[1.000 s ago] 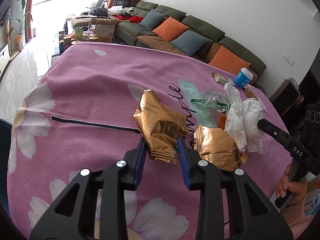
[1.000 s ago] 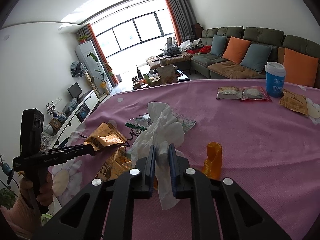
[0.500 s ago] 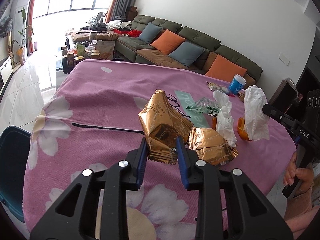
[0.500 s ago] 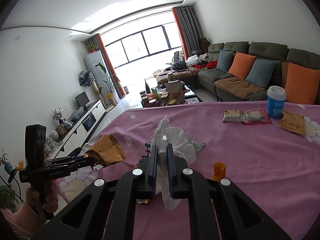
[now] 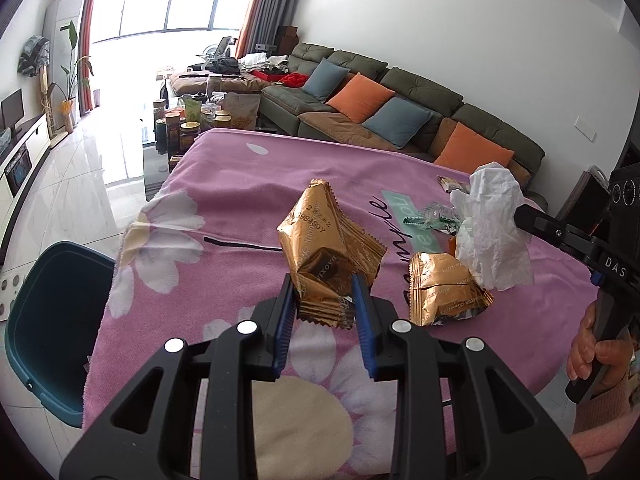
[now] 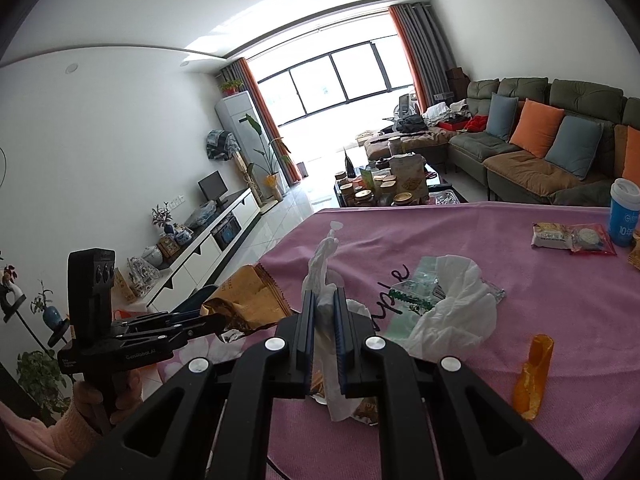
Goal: Collect trash
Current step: 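Lift and carry the held wrapper and tissue toward the teal bin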
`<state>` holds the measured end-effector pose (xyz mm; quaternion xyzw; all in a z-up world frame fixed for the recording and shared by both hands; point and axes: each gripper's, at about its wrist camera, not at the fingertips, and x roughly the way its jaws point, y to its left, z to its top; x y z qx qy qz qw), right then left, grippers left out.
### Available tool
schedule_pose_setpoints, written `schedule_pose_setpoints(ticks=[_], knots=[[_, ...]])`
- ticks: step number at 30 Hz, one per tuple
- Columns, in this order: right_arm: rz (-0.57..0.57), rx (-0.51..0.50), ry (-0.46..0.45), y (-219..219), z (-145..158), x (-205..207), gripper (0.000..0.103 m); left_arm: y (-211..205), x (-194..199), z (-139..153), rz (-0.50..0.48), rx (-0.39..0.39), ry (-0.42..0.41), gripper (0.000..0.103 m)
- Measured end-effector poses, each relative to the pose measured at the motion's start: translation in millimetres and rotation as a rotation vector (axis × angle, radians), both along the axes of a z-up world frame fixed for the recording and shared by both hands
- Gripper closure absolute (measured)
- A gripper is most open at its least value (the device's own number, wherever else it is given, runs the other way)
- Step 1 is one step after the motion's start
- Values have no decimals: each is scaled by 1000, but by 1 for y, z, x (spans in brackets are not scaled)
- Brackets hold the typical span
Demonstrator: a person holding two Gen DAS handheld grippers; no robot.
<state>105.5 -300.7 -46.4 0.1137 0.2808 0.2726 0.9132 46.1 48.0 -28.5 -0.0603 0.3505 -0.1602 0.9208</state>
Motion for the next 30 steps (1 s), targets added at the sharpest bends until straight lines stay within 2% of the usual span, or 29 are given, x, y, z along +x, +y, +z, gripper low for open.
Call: schedule_pose_setpoints(ticks=[9, 30], knots=[[101, 18, 29, 38, -6, 11, 95, 22, -13, 2, 55, 8, 0, 75], [240, 27, 83, 102, -14, 37, 95, 68, -32, 11, 176, 5, -7, 75]])
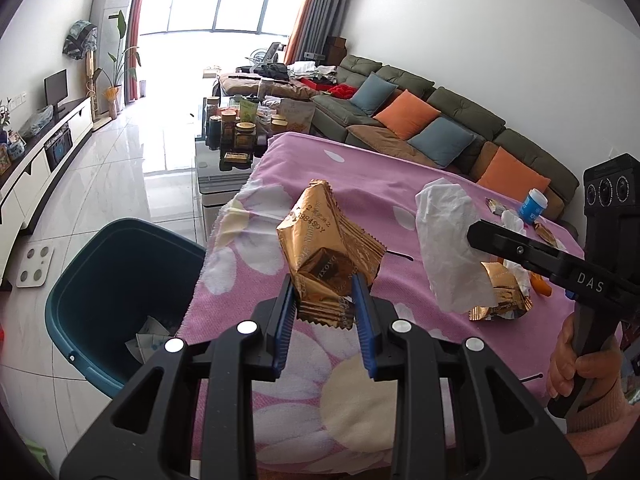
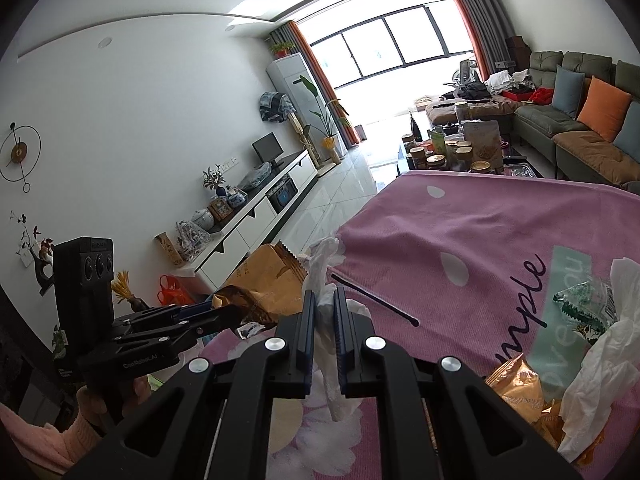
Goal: Collect trash
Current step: 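Lift and carry the held wrapper and tissue toward the teal bin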
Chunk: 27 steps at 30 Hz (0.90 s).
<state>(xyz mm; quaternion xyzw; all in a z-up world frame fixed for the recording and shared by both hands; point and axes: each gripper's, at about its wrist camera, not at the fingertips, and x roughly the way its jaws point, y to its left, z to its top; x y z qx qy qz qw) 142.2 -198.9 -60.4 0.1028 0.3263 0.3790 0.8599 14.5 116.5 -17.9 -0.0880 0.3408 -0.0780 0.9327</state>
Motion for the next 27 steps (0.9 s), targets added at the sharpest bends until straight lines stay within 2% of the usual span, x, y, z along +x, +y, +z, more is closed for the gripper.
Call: schedule_pose_setpoints(ticks=[27], knots=[[154, -24, 13, 78, -2, 18, 95, 66, -12, 2, 168, -3, -5, 75]])
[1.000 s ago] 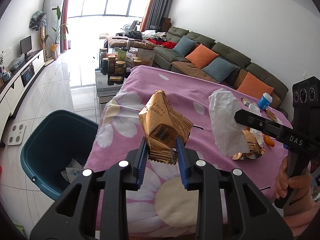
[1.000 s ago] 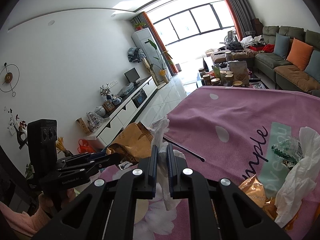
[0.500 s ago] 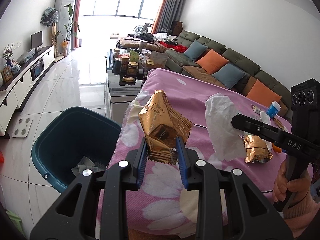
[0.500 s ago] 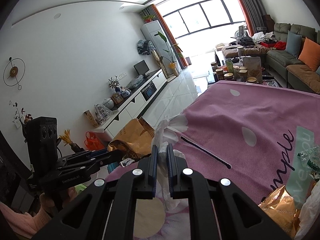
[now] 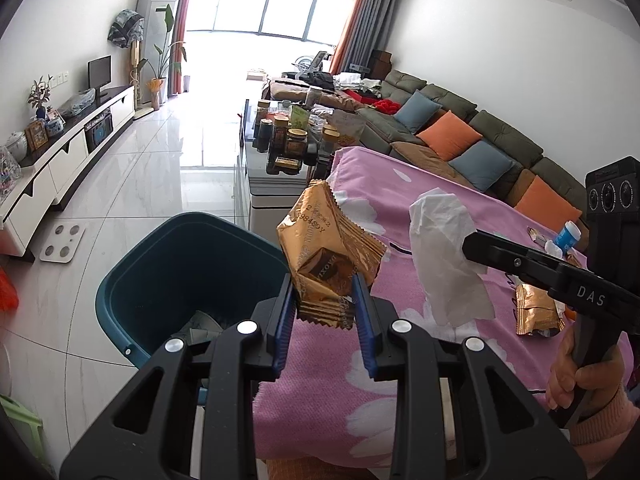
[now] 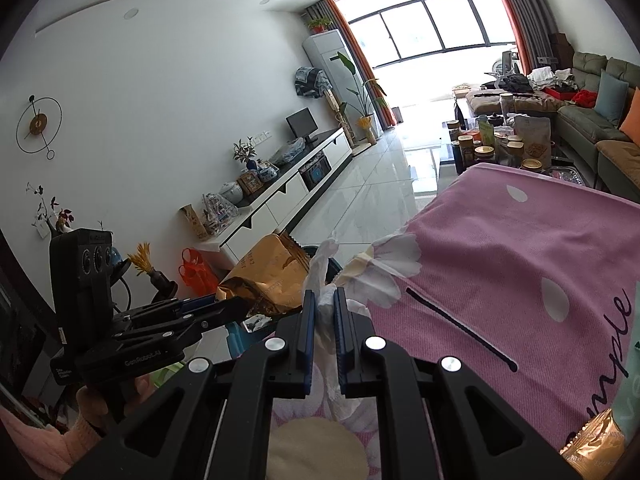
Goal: Collect trash
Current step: 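Lift and carry the held wrapper and tissue toward the teal bin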
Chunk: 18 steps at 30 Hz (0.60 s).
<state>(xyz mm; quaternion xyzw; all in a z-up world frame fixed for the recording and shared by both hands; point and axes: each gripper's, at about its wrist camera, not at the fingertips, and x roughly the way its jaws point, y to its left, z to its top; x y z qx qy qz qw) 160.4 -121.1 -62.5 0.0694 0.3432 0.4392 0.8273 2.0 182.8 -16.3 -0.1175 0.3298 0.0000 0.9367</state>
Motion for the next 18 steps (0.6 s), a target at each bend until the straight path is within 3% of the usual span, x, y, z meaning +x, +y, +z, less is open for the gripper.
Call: schedule_pose_setpoints(ticks=[18], knots=[[67, -28, -28, 44, 5, 1, 95, 40, -8, -5, 95, -7, 8, 75]])
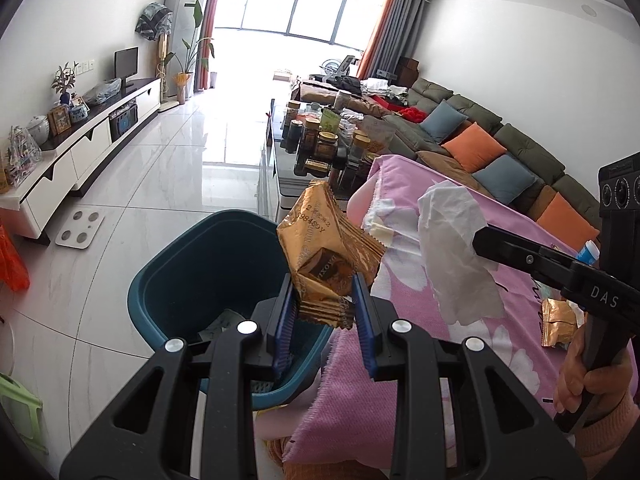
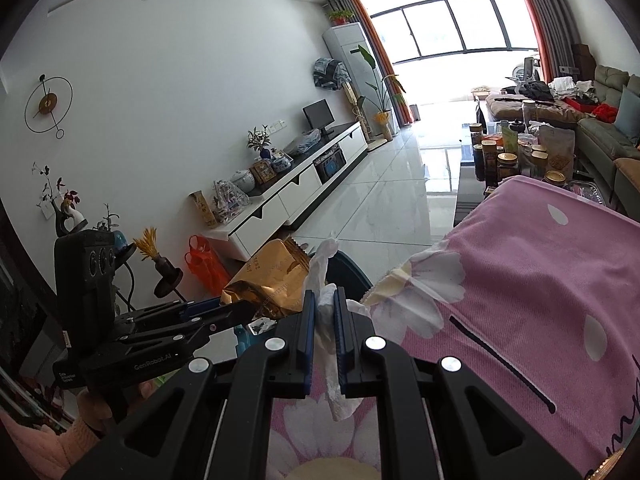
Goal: Collect trash
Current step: 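Lift and carry the held wrapper and tissue toward the teal bin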
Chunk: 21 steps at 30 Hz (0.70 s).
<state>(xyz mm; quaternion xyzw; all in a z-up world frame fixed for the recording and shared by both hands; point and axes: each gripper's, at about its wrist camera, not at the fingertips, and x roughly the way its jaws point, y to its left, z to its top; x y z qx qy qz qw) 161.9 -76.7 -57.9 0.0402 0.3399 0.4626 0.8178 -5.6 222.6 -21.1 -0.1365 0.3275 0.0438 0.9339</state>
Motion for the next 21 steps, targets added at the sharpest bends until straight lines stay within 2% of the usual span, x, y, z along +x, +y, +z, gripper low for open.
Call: schedule_pose_setpoints(ticks=[21], knots=[[51, 13, -26, 37, 8, 6, 95, 17, 4, -4, 78, 17, 22, 75]])
